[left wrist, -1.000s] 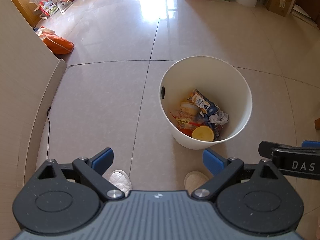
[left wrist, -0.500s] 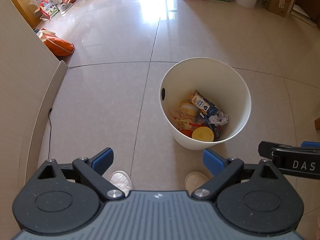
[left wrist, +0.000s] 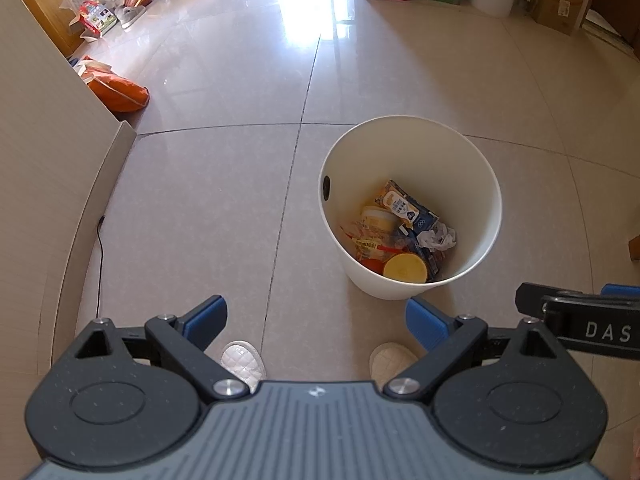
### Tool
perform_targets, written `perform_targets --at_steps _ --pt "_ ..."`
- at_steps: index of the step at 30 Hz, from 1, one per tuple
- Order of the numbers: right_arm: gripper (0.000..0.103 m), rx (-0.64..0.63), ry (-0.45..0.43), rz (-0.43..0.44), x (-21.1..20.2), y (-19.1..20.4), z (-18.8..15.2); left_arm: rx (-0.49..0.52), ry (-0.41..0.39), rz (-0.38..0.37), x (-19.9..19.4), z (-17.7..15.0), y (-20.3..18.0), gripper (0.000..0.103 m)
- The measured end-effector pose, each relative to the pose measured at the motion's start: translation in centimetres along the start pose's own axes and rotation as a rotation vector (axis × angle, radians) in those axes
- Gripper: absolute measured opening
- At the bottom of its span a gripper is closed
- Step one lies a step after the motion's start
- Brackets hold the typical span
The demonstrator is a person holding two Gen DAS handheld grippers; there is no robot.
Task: Collect trash
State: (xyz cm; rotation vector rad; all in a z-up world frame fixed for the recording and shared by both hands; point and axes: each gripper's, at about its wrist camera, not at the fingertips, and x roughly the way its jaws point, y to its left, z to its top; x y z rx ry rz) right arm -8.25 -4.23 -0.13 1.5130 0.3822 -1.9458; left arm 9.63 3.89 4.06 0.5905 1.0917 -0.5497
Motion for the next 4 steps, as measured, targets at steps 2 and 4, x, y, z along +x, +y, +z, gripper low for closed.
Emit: perform_targets --at_steps 2,4 --pt "0.103 0.000 0.000 -0.001 0.00 0.01 -0.02 0.002 0.001 -0.001 0.04 -0.01 -0.02 0.096" --pt "0.103 0.000 0.000 -0.001 0.01 0.02 -0.03 0.003 0.001 -0.001 0.05 0.00 0.00 0.096"
